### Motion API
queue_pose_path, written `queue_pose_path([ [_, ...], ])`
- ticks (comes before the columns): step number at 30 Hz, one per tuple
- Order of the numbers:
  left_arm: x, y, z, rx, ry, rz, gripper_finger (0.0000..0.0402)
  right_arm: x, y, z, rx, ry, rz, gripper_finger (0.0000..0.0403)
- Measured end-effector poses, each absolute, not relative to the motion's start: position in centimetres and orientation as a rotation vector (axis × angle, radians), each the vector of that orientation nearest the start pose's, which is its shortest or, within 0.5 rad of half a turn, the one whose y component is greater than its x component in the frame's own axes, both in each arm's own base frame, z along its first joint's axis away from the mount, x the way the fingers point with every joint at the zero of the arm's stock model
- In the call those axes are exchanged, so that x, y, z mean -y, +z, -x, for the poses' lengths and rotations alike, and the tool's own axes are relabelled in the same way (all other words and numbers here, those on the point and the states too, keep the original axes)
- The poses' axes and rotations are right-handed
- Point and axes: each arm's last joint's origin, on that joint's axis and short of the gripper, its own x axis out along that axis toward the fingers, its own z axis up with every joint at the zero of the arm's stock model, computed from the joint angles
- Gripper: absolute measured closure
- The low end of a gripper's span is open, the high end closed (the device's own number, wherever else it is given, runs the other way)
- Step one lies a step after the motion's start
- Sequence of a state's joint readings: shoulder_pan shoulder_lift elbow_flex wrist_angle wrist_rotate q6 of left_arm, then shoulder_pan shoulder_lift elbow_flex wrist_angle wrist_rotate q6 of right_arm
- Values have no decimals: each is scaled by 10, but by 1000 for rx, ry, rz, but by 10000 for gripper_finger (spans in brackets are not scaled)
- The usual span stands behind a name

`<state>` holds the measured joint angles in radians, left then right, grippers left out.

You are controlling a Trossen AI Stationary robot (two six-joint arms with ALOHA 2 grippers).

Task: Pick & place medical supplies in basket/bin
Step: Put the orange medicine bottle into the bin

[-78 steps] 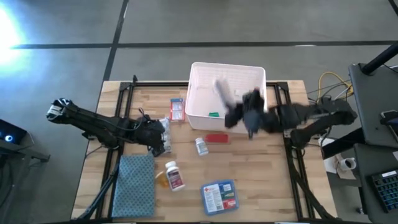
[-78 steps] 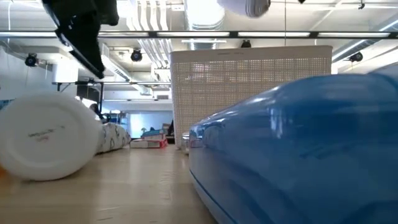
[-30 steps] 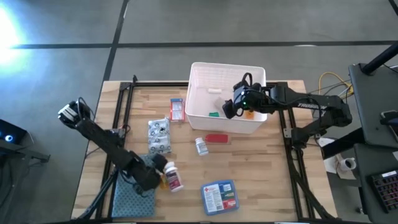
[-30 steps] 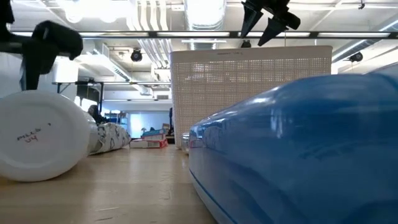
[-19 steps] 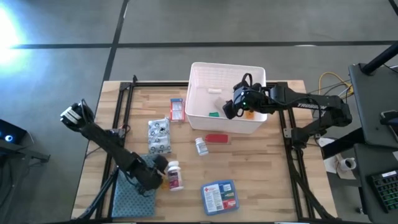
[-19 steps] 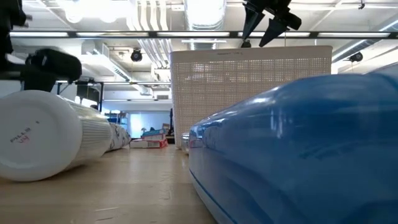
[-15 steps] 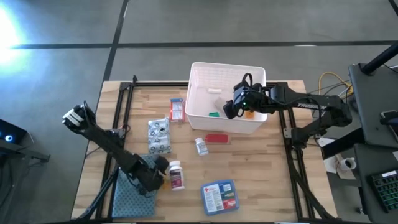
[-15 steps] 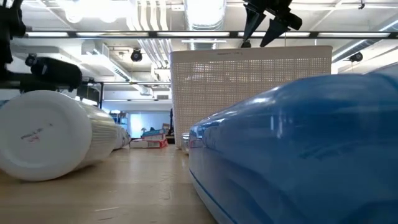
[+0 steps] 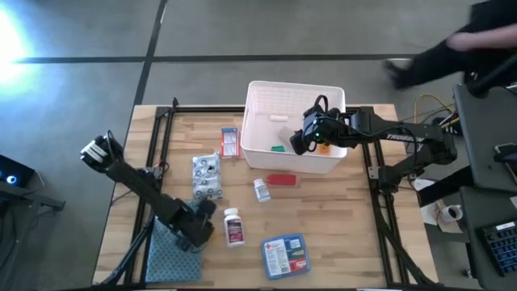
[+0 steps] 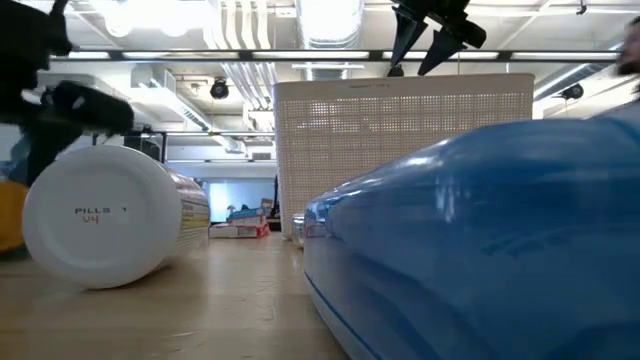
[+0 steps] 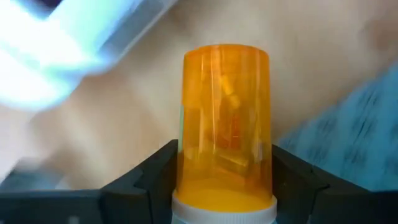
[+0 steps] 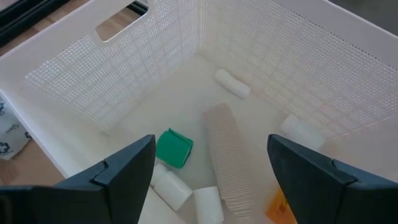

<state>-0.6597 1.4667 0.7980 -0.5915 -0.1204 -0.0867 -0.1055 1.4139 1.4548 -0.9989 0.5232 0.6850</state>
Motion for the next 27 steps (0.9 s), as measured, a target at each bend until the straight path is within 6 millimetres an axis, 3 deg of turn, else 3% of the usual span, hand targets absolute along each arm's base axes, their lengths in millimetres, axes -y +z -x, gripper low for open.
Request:
queue_pose_path([
  [5,131,211,-190,-1274,-272,-513,222,43,362,-271,-698,-864,-405,107],
  [11,95,270,-183,-1076,1,-543,222,43,368,-271,-706,-830,-344,113],
  [14,71,282,-186,-1027,137,-607,221,44,370,-271,-714,-819,-314,115],
  [18,32,278,-195,-1059,206,-735,209,46,370,-270,-724,-813,-281,115],
  [21,3,280,-216,-1020,222,-893,212,46,370,-270,-727,-814,-272,118],
  [24,-24,301,-241,-893,321,-907,221,46,371,-269,-726,-813,-269,121],
  [27,-55,327,-260,-801,390,-778,221,46,373,-263,-723,-841,-259,124],
])
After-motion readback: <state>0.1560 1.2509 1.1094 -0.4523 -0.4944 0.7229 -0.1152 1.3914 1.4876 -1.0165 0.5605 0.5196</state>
